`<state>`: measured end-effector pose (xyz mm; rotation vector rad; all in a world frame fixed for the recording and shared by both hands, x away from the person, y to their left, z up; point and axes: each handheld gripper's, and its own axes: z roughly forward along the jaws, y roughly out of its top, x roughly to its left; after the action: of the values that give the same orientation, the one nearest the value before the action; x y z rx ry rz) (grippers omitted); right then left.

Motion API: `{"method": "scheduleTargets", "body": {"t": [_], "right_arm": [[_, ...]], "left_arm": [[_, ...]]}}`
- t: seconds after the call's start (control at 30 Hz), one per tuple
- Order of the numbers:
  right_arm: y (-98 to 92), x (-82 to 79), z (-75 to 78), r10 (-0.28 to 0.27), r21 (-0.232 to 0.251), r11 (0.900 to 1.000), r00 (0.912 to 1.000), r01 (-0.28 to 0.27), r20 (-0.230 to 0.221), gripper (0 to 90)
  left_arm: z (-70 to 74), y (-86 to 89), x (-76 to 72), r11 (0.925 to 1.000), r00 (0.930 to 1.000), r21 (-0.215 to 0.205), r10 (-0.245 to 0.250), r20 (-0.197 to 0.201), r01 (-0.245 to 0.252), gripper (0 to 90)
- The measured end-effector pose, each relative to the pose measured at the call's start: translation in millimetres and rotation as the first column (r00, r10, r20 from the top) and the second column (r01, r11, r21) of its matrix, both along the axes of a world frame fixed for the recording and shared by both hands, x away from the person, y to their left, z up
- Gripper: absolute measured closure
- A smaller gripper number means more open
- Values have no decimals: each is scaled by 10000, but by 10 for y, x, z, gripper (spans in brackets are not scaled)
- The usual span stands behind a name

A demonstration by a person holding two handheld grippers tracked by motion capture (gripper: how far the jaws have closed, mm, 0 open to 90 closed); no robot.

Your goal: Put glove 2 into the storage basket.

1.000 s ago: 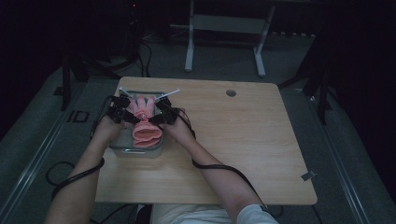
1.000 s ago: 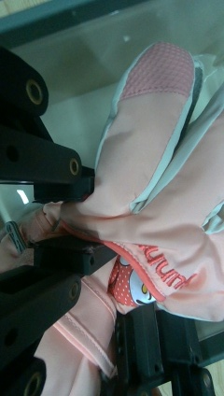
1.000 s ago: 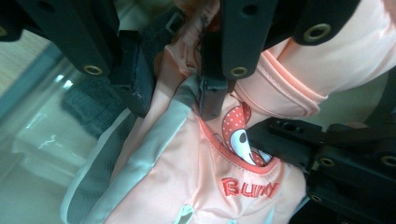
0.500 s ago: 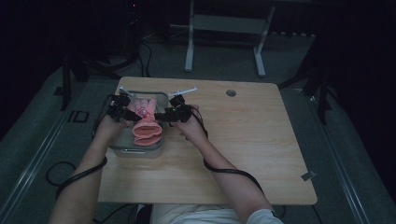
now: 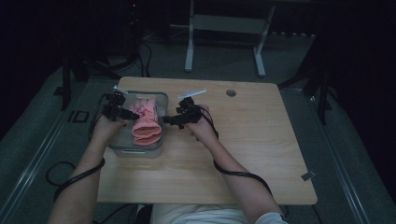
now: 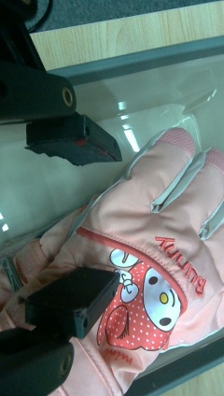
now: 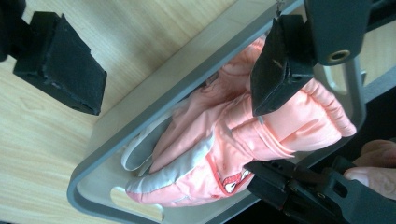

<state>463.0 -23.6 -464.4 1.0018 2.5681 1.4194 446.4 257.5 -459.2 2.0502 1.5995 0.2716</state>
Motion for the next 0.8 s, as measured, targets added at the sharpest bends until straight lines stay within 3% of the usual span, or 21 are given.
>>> {"method": "scheduleTargets", "body": {"t": [0.13, 0.37, 0.6, 0.8], "right_arm": [[-36, -2, -6, -30, -34, 10000, 10000, 30, 28, 180], [-77, -8, 11, -43, -40, 10000, 10000, 43, 84, 180], [-105, -28, 15, -32, -85, 10000, 9999, 33, 132, 180], [-143, -40, 27, -23, -102, 9999, 9996, 26, 286, 180]], "left_arm": [[31, 8, -21, 9999, 9999, -151, -10, 137, 12, 311], [57, 10, -34, 9999, 9998, -64, -99, 180, 100, 274], [146, 56, -84, 9999, 9987, -119, -55, 508, 61, 226], [283, 10, -176, 9990, 9907, -240, -329, 1324, 364, 134]]}}
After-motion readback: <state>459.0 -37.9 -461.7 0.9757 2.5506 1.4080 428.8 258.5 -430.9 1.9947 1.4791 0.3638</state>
